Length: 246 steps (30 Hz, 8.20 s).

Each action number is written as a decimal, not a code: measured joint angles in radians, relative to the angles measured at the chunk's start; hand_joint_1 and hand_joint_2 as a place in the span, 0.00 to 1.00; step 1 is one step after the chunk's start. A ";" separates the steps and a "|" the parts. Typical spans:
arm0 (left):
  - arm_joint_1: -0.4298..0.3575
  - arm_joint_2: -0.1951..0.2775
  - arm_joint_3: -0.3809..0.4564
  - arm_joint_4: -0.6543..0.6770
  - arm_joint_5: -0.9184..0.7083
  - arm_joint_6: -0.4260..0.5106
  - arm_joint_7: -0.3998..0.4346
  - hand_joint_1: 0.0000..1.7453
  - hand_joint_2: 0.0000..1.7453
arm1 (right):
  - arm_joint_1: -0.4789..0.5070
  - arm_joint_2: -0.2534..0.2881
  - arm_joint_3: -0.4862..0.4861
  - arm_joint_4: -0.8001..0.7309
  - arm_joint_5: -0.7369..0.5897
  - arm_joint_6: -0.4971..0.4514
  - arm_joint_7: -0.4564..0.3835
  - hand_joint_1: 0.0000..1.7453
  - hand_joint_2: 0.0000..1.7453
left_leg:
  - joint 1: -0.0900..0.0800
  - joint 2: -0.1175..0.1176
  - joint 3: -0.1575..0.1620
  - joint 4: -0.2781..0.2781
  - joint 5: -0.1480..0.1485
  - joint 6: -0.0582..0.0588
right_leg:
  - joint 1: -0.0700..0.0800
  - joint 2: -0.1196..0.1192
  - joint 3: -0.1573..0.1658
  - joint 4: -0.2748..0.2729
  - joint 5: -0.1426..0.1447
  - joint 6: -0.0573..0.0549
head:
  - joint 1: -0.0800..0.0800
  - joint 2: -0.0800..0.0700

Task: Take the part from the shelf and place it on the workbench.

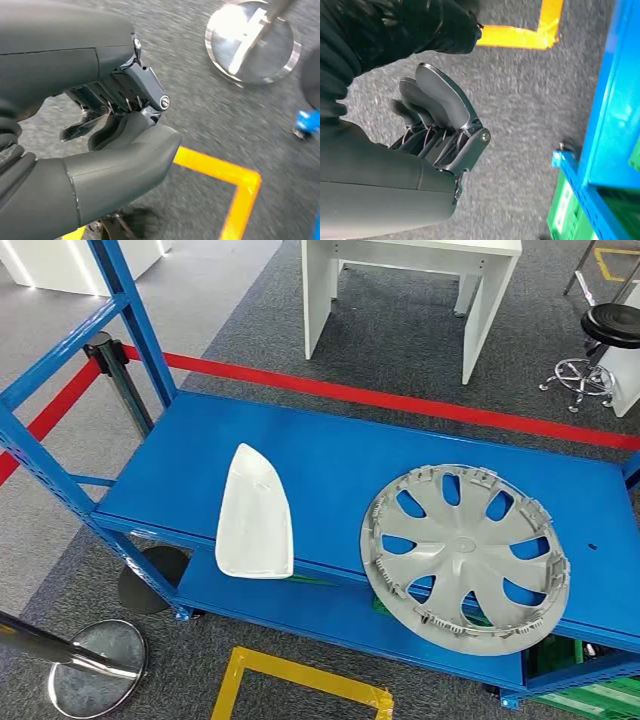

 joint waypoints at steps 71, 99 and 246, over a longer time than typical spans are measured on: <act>-0.037 -0.037 0.504 0.057 -0.428 -0.135 0.173 0.00 1.00 | 0.586 -0.115 -0.005 -1.563 0.875 0.291 0.059 0.00 1.00 | -0.003 -0.003 0.003 0.000 -0.002 0.000 | -0.003 -0.002 0.003 0.000 -0.003 0.003 | 0.000 0.000; -0.042 -0.036 0.493 0.057 -0.504 -0.312 0.146 0.00 1.00 | 0.322 -0.448 0.393 -1.424 1.368 -0.098 0.669 0.00 1.00 | -0.003 -0.003 0.004 0.000 -0.002 0.000 | -0.003 -0.002 0.005 0.000 -0.003 0.004 | 0.000 0.000; -0.028 -0.073 0.462 0.079 -0.500 -0.384 0.076 0.00 1.00 | 0.450 0.018 0.064 -1.864 0.689 -0.105 0.001 1.00 1.00 | 0.008 0.013 0.001 -0.026 0.004 0.022 | -0.013 0.072 -0.173 0.311 -0.079 0.038 | 0.016 0.000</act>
